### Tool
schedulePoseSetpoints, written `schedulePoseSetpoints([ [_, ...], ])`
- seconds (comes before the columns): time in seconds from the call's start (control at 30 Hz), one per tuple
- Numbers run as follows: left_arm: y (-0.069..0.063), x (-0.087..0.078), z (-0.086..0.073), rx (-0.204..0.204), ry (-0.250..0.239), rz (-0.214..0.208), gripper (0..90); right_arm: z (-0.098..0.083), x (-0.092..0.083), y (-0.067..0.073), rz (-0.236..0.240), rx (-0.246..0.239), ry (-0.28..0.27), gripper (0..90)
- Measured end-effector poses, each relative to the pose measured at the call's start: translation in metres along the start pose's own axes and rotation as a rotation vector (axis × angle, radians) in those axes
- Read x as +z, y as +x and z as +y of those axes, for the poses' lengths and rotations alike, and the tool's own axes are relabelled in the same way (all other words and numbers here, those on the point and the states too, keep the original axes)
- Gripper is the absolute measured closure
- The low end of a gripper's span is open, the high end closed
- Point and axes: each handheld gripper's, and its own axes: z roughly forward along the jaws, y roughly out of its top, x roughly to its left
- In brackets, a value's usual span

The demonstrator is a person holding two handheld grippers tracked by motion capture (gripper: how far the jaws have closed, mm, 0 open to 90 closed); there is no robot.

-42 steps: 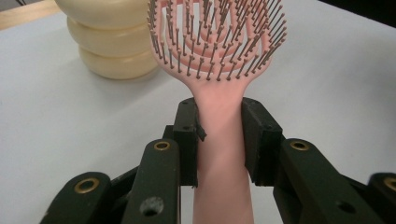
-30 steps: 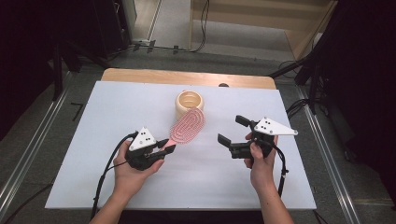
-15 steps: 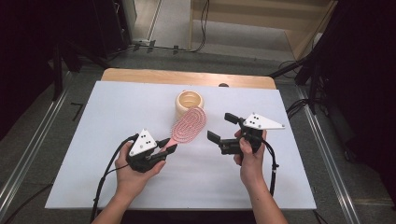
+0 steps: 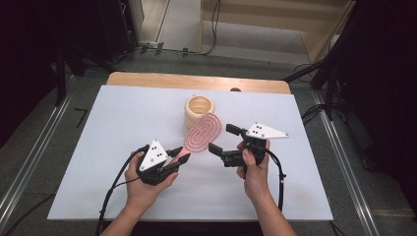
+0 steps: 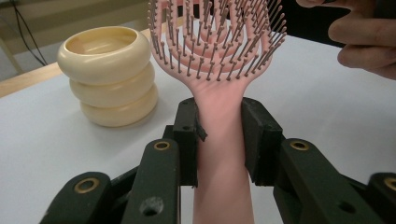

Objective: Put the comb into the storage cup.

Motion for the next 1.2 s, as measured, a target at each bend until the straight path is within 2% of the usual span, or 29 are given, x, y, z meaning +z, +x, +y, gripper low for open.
schedulePoseSetpoints([
  [0.27,-0.006,0.001,0.0,0.018,-0.015,0.002,70.2,-0.001,0.005,0.008,0.027,0.059,-0.021,4.3],
  [0.33,-0.007,0.001,-0.001,0.027,-0.024,-0.004,70.2,-0.001,0.006,0.008,0.047,0.078,-0.025,4.5],
  [0.5,-0.012,0.001,-0.001,0.057,-0.035,0.003,70.2,-0.001,0.008,0.008,0.067,0.153,-0.024,15.6],
  [0.63,-0.015,0.003,-0.002,0.069,-0.036,0.008,70.2,-0.001,0.011,0.009,0.045,0.198,-0.012,24.1],
  [0.77,-0.017,0.003,-0.002,0.084,-0.032,0.017,70.2,-0.002,0.015,0.01,0.044,0.244,0.006,29.4],
  [0.9,-0.018,0.003,-0.002,0.096,-0.04,0.028,70.2,-0.004,0.018,0.012,0.06,0.256,0.015,35.4],
  [0.97,-0.019,0.003,-0.002,0.105,-0.043,0.041,70.2,-0.005,0.019,0.012,0.052,0.265,0.016,40.5],
  [1.2,-0.022,0.005,-0.004,0.13,-0.046,0.054,70.1,-0.011,0.021,0.006,0.098,0.343,0.006,48.9],
])
